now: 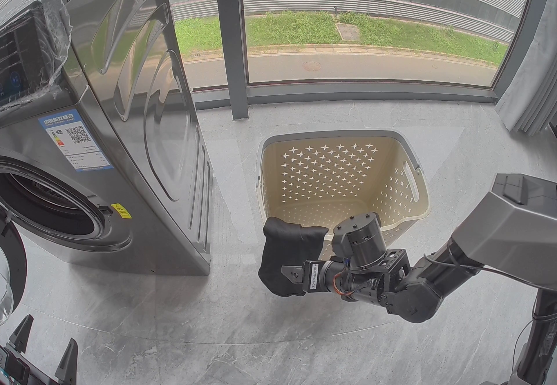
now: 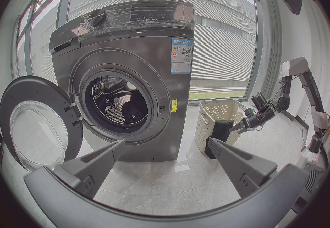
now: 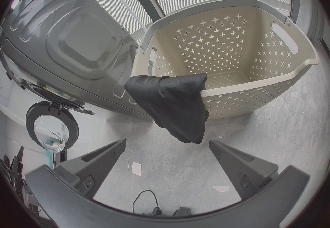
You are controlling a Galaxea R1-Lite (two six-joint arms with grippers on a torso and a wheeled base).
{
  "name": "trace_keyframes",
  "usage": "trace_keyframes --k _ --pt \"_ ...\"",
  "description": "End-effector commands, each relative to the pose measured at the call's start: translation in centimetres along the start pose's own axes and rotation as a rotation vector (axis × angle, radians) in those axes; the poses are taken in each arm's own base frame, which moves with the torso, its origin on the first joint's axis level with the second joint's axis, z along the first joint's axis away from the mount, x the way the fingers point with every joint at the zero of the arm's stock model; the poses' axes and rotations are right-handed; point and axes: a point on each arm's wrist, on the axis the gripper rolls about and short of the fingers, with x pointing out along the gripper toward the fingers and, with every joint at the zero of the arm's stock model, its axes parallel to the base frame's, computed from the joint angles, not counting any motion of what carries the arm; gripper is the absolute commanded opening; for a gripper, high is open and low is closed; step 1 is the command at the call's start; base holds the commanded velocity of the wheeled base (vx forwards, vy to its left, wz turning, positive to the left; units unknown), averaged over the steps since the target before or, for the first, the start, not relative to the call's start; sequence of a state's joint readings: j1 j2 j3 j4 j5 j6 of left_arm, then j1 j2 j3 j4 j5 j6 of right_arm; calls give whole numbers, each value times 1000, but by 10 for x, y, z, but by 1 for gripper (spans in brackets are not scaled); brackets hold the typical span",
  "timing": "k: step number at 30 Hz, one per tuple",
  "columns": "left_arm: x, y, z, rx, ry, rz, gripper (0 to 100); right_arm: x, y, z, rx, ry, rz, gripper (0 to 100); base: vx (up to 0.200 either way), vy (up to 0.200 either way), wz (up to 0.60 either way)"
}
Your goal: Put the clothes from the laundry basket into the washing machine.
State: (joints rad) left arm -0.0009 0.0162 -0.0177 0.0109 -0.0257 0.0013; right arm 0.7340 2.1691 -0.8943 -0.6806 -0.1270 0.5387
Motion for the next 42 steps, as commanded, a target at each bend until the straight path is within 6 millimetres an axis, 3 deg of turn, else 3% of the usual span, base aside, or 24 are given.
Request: trace_keyframes --k 1,31,32,38,42 --pt "0 0 -4 2 6 -1 100 17 -4 0 7 1 -15 100 0 0 0" --pt "0 0 -4 -1 6 2 100 57 -1 17 31 -115 -10 100 0 0 0" --pt "0 0 -4 -1 6 1 100 58 -1 16 30 -120 -7 0 0 0 0" --pt "0 0 -4 -1 6 2 100 59 -2 13 30 -124 -5 0 0 0 0" --pt "0 0 -4 -1 6 2 100 46 3 13 25 -121 6 0 0 0 0"
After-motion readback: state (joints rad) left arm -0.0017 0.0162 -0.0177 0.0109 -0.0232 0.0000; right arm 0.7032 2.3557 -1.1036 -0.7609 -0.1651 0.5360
